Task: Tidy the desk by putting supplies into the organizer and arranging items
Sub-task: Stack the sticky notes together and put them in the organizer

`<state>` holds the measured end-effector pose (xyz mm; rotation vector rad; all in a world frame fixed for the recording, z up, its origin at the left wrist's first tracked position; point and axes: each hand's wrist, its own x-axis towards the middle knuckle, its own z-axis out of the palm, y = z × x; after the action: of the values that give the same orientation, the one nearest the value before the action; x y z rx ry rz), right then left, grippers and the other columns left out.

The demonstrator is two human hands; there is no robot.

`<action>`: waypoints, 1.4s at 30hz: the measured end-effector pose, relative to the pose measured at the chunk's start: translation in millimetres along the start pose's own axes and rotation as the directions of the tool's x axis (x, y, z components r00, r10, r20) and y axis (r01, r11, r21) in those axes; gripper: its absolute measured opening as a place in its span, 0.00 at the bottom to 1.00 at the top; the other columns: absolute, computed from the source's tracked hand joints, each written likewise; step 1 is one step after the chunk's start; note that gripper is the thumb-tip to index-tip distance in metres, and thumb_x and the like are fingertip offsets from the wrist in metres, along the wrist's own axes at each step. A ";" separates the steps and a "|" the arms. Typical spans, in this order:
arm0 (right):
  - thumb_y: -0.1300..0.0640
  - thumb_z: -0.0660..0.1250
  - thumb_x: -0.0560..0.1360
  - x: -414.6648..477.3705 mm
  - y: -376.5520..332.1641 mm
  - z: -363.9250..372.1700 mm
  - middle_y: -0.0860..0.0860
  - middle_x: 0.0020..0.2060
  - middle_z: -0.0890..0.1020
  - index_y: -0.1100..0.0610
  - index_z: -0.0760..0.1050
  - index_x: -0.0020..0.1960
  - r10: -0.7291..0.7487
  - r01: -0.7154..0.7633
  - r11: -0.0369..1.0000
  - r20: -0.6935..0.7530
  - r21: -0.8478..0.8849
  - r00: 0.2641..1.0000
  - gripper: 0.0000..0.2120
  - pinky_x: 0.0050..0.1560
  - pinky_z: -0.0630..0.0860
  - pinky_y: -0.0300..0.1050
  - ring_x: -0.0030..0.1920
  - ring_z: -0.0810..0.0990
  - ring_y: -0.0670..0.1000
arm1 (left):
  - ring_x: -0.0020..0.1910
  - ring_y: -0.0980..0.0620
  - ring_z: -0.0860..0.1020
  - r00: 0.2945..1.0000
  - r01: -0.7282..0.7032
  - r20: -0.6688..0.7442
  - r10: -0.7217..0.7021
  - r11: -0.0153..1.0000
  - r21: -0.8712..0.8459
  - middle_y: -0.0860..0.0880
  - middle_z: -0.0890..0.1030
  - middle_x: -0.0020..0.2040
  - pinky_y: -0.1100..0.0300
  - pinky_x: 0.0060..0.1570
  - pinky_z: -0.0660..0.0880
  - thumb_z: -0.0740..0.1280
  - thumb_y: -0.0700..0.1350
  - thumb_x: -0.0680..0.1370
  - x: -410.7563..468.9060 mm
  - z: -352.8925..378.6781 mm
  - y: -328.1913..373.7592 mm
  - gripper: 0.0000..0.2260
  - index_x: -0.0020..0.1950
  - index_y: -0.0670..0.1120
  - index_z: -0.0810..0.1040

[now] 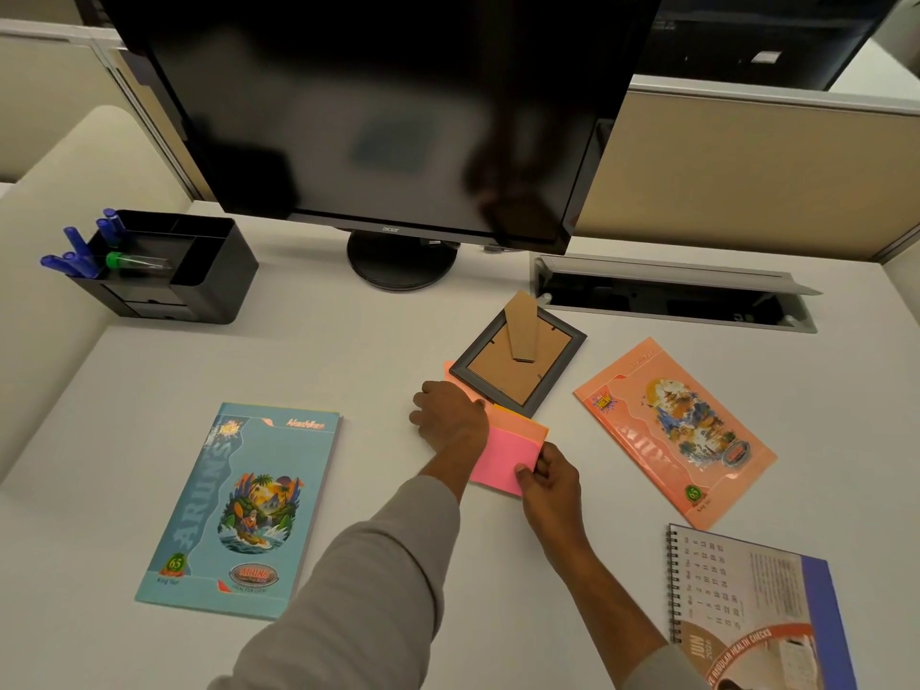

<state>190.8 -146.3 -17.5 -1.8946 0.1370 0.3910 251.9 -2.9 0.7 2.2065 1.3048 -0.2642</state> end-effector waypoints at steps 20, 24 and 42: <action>0.62 0.66 0.79 1.5 -0.3 -1.8 0.51 0.57 0.80 0.55 0.73 0.65 0.008 -0.009 1.000 0.024 0.008 1.000 0.14 0.58 0.78 0.47 0.58 0.79 0.52 | 0.61 0.43 0.80 0.992 0.125 0.067 -0.109 0.933 -0.339 0.41 0.82 0.60 0.55 0.56 0.77 0.73 0.42 0.75 12.5 -20.9 -23.3 0.17 0.62 0.39 0.79; 0.63 0.66 0.79 1.5 -2.7 -3.1 0.51 0.55 0.81 0.49 0.73 0.58 0.011 -0.012 0.999 0.029 0.041 1.000 0.12 0.57 0.78 0.48 0.57 0.80 0.52 | 0.58 0.42 0.81 0.995 0.089 0.087 -0.057 0.891 -0.445 0.41 0.84 0.57 0.53 0.58 0.77 0.76 0.43 0.73 11.9 -30.2 -40.0 0.15 0.58 0.40 0.83; 0.62 0.65 0.79 0.1 -19.4 20.1 0.47 0.51 0.82 0.44 0.74 0.53 0.094 -0.100 0.990 0.064 0.095 0.993 0.12 0.55 0.80 0.53 0.53 0.80 0.48 | 0.54 0.47 0.81 0.976 -0.213 -0.014 0.216 0.944 -0.252 0.46 0.83 0.53 0.56 0.55 0.74 0.78 0.51 0.71 -14.0 -50.9 -122.0 0.20 0.59 0.44 0.81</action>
<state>192.3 -120.7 -6.3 -1.7820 0.2060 0.4977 135.0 60.2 4.5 2.1005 1.0167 -0.0276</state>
